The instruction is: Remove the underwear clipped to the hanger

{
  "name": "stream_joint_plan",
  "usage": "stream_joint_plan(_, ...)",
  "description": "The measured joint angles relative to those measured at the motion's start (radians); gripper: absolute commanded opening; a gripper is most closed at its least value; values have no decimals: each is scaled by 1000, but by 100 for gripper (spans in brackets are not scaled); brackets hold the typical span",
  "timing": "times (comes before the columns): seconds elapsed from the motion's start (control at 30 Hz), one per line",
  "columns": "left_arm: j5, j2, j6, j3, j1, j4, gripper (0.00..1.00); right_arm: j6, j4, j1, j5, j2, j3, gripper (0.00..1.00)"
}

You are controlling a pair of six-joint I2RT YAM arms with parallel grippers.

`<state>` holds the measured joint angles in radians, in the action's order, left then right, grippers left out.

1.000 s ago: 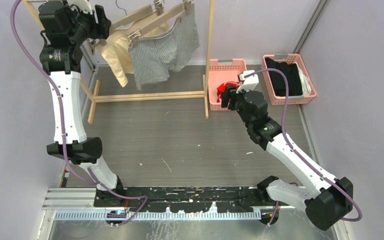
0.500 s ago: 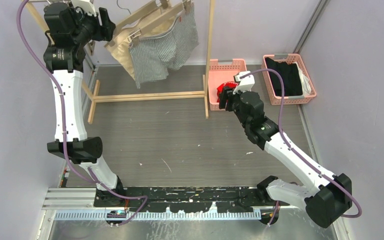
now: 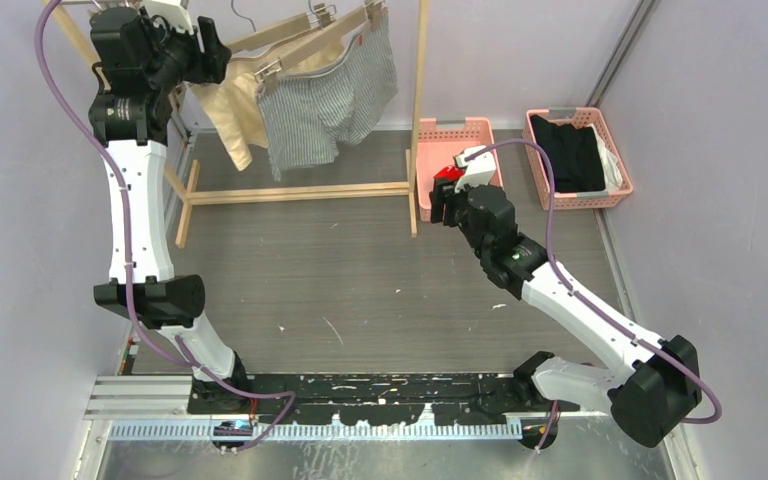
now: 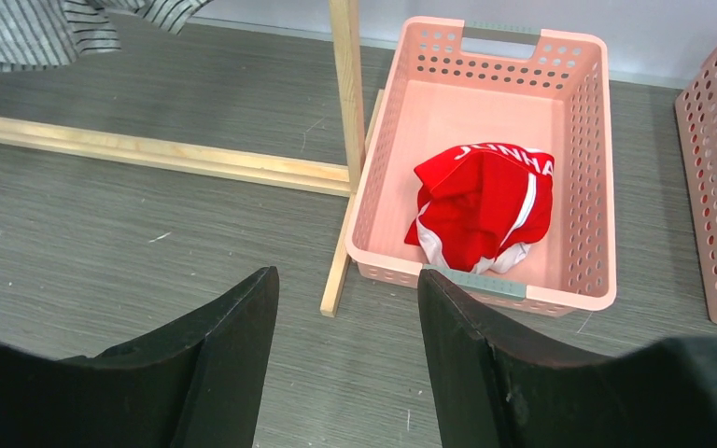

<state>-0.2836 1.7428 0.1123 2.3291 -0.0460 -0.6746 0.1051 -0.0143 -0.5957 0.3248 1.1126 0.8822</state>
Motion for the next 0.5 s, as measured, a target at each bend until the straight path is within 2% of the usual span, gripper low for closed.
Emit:
stream_joint_plan(0.1,-1,0,0,0,0,0,54,-5,0,-12,13,0,0,62)
stream_joint_plan(0.5,-40,0,-13,-7,0,-1,55,-24,0,-42,40,0,0,61)
